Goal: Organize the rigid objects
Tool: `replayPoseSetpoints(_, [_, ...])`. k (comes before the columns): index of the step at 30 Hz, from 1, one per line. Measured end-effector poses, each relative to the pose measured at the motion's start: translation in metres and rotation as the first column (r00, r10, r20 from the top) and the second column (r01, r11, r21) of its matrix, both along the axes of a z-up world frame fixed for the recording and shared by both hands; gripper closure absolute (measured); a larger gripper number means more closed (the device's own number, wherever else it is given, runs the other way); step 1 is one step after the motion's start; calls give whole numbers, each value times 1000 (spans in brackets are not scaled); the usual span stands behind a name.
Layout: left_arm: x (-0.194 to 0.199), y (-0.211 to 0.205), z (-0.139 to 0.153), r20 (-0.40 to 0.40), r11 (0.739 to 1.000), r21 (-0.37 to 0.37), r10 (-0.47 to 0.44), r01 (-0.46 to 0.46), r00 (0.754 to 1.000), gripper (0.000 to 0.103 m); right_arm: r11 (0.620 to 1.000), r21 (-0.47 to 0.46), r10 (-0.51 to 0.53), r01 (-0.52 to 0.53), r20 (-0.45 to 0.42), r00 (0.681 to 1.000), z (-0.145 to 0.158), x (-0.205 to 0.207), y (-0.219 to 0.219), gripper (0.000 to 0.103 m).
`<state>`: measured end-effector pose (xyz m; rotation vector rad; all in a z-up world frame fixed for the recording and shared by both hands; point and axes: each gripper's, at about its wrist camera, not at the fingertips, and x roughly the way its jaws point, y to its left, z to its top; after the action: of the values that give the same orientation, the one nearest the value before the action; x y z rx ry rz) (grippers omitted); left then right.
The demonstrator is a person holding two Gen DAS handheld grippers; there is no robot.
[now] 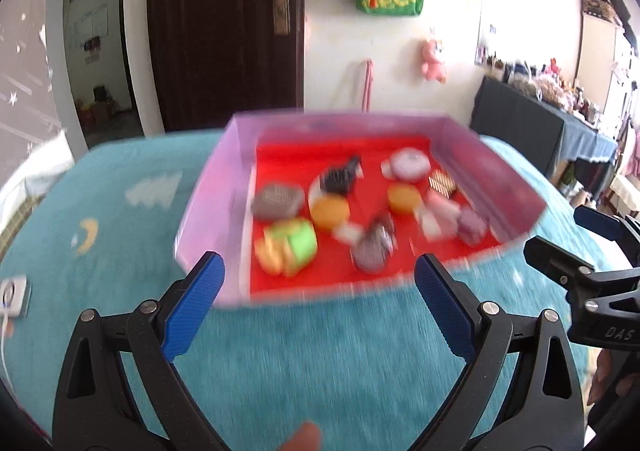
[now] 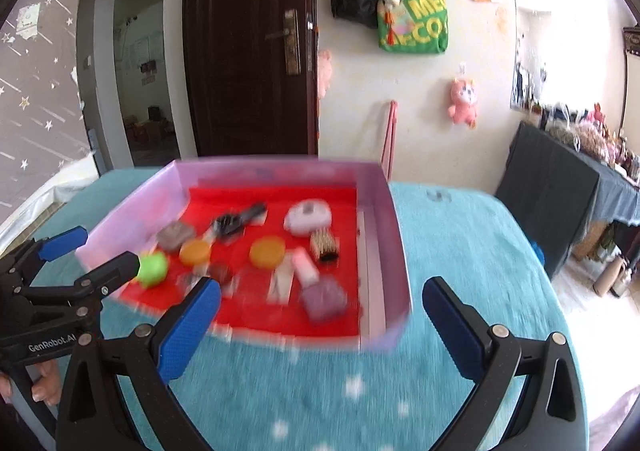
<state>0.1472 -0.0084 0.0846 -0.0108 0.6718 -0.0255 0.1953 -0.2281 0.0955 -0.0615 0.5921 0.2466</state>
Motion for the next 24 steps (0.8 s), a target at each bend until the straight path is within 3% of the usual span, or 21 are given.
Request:
replayPoseSetpoints(8, [-5,-7,-45,-189,1000,-4,5,-6,982,6,997,-75,-49,36,-181,982,-42,-25,-7,0])
replayPoseSetpoints(17, [5,-8,-61,-238,998,41,49,-41,970,3,988,-135,-110,71,-310,944,-73,-10,-8,0])
replayPoseSetpoints(24, [2,-7,-62,-235,998,35,50,-43,971,1,991,-106,-111,81,-323,940,-75,-9,-12,0])
